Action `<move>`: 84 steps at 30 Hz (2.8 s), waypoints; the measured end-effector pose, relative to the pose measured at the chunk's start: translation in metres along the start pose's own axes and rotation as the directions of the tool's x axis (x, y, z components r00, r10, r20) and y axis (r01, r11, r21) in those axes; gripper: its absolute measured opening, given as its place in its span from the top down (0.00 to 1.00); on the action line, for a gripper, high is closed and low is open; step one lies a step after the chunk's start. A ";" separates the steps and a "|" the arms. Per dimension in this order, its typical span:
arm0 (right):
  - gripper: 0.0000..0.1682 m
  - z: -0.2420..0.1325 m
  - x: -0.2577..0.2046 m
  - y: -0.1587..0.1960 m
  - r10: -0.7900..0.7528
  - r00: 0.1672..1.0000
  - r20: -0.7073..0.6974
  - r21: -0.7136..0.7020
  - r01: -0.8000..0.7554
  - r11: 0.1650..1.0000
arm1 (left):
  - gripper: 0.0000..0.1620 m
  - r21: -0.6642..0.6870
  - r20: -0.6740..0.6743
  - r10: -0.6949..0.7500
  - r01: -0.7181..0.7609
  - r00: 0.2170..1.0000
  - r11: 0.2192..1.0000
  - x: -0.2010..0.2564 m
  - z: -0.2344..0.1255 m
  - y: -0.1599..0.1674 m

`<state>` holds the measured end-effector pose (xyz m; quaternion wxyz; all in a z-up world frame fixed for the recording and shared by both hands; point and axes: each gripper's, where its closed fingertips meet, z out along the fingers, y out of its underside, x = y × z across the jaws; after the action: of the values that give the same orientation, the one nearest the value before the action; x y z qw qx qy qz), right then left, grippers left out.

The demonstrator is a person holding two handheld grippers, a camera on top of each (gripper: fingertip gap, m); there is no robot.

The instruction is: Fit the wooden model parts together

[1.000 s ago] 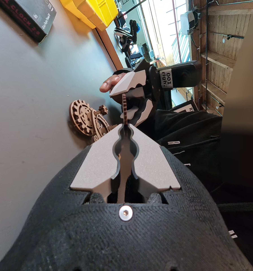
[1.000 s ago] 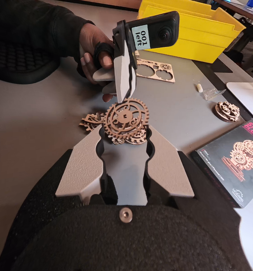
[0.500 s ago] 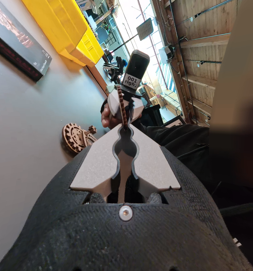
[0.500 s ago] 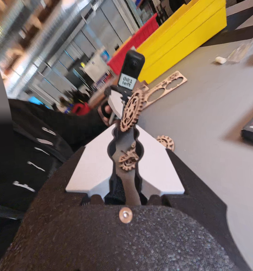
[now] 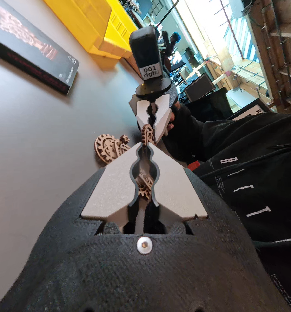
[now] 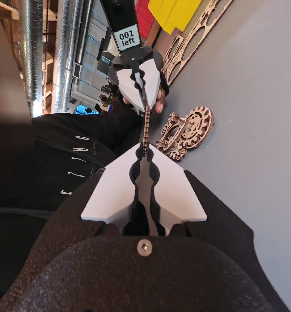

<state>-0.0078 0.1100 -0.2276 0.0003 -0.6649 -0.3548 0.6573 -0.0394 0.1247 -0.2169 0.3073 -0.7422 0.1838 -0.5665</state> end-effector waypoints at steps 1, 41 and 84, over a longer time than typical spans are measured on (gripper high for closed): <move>0.99 0.000 0.002 0.001 0.004 1.000 -0.011 -0.003 -0.004 1.000 | 1.00 -0.013 0.009 -0.018 0.018 1.000 1.000 -0.003 0.001 0.003; 0.99 -0.001 0.012 0.004 0.128 0.992 -0.024 0.004 -0.128 0.992 | 0.99 -0.109 -0.009 -0.223 0.221 0.975 0.969 -0.009 0.006 0.022; 0.98 0.000 0.025 -0.006 0.211 0.977 -0.043 0.074 -0.207 0.975 | 0.99 -0.043 -0.042 -0.542 0.540 0.840 0.841 -0.017 0.002 0.024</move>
<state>-0.0136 0.1266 -0.2468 -0.0370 -0.7144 -0.2599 0.6487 -0.0410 0.1173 -0.2453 0.1192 -0.7533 -0.0168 -0.6465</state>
